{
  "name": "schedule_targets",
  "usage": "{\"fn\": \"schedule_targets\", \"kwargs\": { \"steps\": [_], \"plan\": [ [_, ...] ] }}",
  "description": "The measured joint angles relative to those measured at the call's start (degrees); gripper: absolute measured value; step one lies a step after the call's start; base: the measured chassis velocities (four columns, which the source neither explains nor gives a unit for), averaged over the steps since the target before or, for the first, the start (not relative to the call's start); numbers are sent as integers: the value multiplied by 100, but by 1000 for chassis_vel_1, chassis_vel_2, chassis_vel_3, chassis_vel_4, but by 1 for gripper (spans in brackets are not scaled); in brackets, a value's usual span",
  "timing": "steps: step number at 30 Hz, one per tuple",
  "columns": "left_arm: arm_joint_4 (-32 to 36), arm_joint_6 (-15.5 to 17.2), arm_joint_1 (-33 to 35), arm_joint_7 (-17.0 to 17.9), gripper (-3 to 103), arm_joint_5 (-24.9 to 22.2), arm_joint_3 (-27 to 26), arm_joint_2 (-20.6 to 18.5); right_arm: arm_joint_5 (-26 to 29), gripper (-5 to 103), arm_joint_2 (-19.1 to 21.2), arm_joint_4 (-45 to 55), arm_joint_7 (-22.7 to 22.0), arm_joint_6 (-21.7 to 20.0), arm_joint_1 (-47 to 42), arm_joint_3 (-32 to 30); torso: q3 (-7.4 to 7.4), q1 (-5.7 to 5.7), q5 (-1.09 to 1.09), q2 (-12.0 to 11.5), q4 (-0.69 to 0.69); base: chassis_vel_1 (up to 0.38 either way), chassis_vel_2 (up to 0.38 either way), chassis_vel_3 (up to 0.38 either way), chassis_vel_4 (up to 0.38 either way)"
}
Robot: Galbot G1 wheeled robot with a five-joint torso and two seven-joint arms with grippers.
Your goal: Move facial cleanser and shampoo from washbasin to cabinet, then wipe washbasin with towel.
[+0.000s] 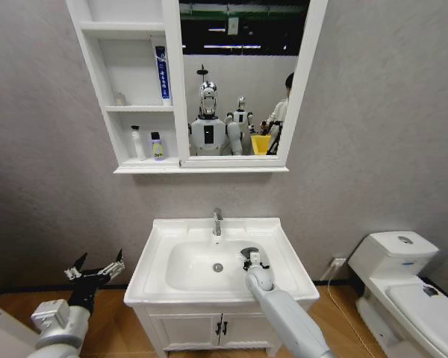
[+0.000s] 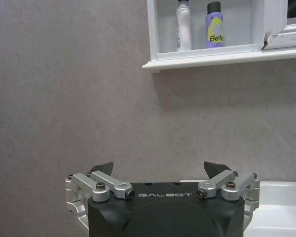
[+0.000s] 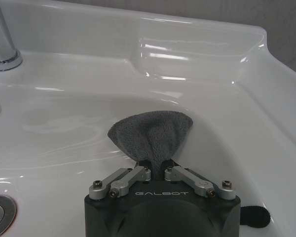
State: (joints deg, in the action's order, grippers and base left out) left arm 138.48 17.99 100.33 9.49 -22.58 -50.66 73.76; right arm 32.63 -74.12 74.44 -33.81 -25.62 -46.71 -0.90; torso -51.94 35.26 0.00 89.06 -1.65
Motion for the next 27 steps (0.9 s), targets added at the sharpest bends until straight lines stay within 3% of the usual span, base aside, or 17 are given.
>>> {"fn": "schedule_targets", "kwargs": {
  "steps": [6,9,12,17,25,27],
  "plan": [
    [0,0,0,0,100,0,0,0,-455,7,-31,-87,73,446,120,-105,0,0,0,0,0,0,0,0,0],
    [0,0,0,0,100,0,0,0,-964,7,-43,-190,322,873,331,-327,0,0,0,0,0,0,0,0,0],
    [0,0,0,0,100,0,0,0,-1115,7,3,-287,514,1033,549,-523,0,0,0,0,1,0,0,0,0],
    [0,0,0,0,100,0,0,0,-1091,7,108,-527,775,1141,778,-750,0,0,0,0,0,0,0,0,0],
    [0,0,0,0,100,0,0,0,-1014,6,316,-1187,1600,1387,915,-1024,0,0,-1,0,-1,0,0,0,0],
    [0,0,0,0,100,0,0,0,-1077,11,305,-1267,1642,1434,915,-1034,-1,0,-2,0,0,0,0,0,0]
  ]
}}
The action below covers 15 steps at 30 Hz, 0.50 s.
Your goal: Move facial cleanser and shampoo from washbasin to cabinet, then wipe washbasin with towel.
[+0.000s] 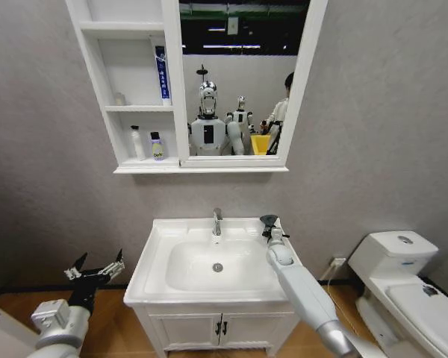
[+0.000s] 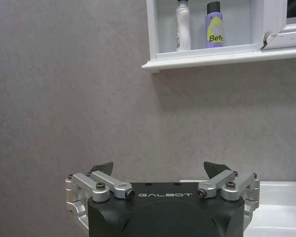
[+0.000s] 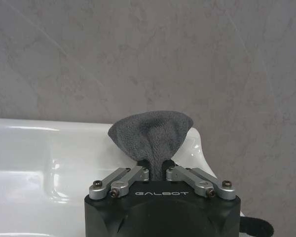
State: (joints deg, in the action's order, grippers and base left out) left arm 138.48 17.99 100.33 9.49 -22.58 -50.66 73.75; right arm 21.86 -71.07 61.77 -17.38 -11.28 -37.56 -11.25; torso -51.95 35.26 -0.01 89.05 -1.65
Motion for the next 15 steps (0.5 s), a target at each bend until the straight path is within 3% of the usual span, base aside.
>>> {"fn": "schedule_targets", "kwargs": {
  "steps": [1,3,5,7,8,10,12,14,15],
  "plan": [
    [0,0,0,0,100,0,0,0,-59,16,-11,-66,46,35,-4,-7,0,0,0,0,0,0,0,0,0],
    [0,0,0,0,100,0,0,0,-99,16,-23,-119,57,49,-8,-15,0,0,1,0,1,0,0,0,0],
    [0,0,0,0,100,0,0,0,-214,33,-59,-219,33,88,-8,-51,0,0,0,0,1,0,0,0,0],
    [0,0,0,0,100,0,0,0,-238,33,-60,-236,24,90,-4,-58,0,0,1,0,1,0,0,0,0],
    [0,0,0,0,100,0,0,0,-264,43,-59,-251,12,91,2,-65,0,0,2,0,1,0,0,0,0],
    [0,0,0,0,100,0,0,0,-284,43,-56,-262,6,91,7,-67,0,0,1,0,1,0,0,0,0],
    [0,0,0,0,100,0,0,0,-362,59,-49,-301,2,94,26,-74,0,0,2,0,1,0,0,0,0],
    [0,0,0,0,100,0,0,0,-416,59,-46,-324,10,114,34,-74,0,0,1,0,0,0,0,0,0],
    [0,0,0,0,100,0,0,0,-466,65,-46,-336,15,134,38,-75,0,0,2,0,0,0,0,0,0]
  ]
}}
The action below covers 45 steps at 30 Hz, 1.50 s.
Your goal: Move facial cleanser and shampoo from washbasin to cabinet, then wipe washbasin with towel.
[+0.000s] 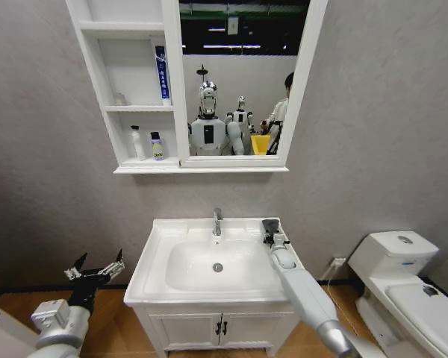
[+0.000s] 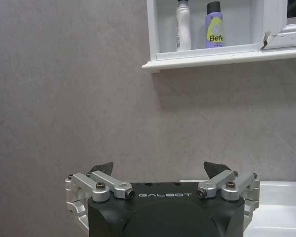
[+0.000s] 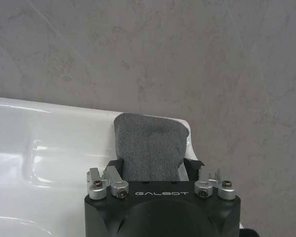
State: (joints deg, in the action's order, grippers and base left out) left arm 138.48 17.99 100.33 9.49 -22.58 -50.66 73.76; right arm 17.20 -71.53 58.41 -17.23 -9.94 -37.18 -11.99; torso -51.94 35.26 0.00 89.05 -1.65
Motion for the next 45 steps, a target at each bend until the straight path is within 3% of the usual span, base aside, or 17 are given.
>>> {"fn": "schedule_targets", "kwargs": {
  "steps": [1,2,4,8,9,23,27,30,31,33,39,42,45],
  "plan": [
    [0,0,0,0,100,0,0,0,0,65,0,0,0,0,0,0,0,0,0,0,0,0,0,0,0],
    [0,0,0,0,100,0,0,0,-24,76,1,-2,3,6,4,1,0,0,0,0,0,0,0,0,0],
    [0,0,0,0,100,0,0,0,-34,82,0,-11,3,11,15,8,0,0,0,0,0,0,0,0,0],
    [0,0,0,0,100,0,0,0,-36,86,-1,-13,3,19,20,17,0,0,0,0,0,0,0,0,0],
    [0,0,0,0,100,0,0,0,-37,96,-1,-13,4,20,21,20,0,0,0,0,0,0,0,0,0],
    [0,0,0,0,100,0,0,0,-219,100,217,549,-237,-6,-86,51,0,0,-1,0,1,0,0,0,0],
    [0,0,0,0,100,0,0,0,-104,100,537,1474,-408,-192,-439,5,0,0,1,0,2,0,0,0,0],
    [0,0,-1,0,100,0,0,0,285,100,835,2676,-564,-534,-1266,-327,0,0,-3,0,-2,0,0,0,0],
    [0,0,-1,0,100,0,0,0,285,100,835,2676,-564,-534,-1266,-327,0,0,-3,0,-2,0,0,0,0],
    [0,0,0,0,100,0,1,0,158,100,929,3661,-574,-600,-2008,-707,1,-1,2,0,-2,0,0,0,0],
    [0,0,0,-1,100,0,0,0,-25,100,962,5249,-767,-833,-3286,-1132,2,-1,-1,1,0,0,0,0,0],
    [0,-1,0,0,100,0,1,0,-155,100,827,6432,-1019,-1043,-4169,-1213,1,-1,1,1,-1,0,0,0,0],
    [-1,-1,0,0,100,0,0,-1,-292,100,688,6918,-1094,-1114,-4582,-1229,2,-2,0,1,0,0,0,0,0]
  ]
}}
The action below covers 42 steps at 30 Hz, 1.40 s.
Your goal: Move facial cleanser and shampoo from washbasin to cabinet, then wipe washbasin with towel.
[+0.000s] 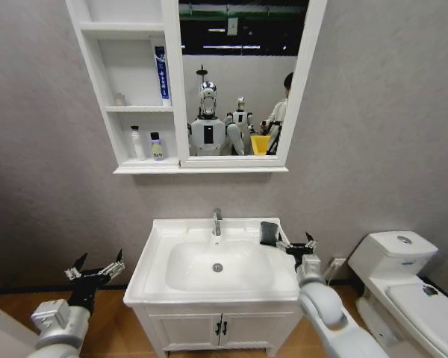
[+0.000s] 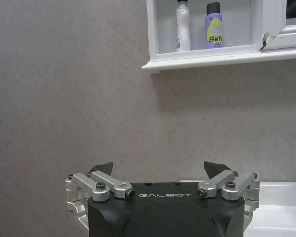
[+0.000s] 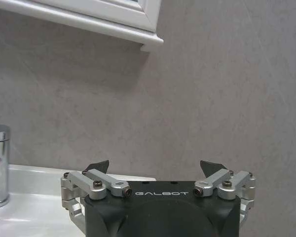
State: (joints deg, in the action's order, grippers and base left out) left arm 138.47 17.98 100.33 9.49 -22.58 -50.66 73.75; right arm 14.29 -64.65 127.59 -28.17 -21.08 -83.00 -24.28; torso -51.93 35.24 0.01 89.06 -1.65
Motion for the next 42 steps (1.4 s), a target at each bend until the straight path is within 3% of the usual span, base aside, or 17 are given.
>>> {"fn": "schedule_targets", "kwargs": {
  "steps": [7,21,40,42],
  "plan": [
    [0,0,0,0,100,0,0,0,-470,100,-330,706,-95,5,-948,29,-1,0,0,0,-1,0,0,0,0],
    [0,1,-1,0,100,0,1,0,-578,100,-274,858,-112,24,-1162,74,-2,3,-1,-2,-1,77,-73,-76,82],
    [0,1,0,0,100,0,0,0,-693,100,-283,866,-79,49,-1255,277,-2,0,-4,-1,0,310,-316,-299,305],
    [0,2,0,0,100,0,0,0,-708,100,-284,869,-70,53,-1276,305,1,-2,5,1,0,361,-383,-346,364]
  ]
}}
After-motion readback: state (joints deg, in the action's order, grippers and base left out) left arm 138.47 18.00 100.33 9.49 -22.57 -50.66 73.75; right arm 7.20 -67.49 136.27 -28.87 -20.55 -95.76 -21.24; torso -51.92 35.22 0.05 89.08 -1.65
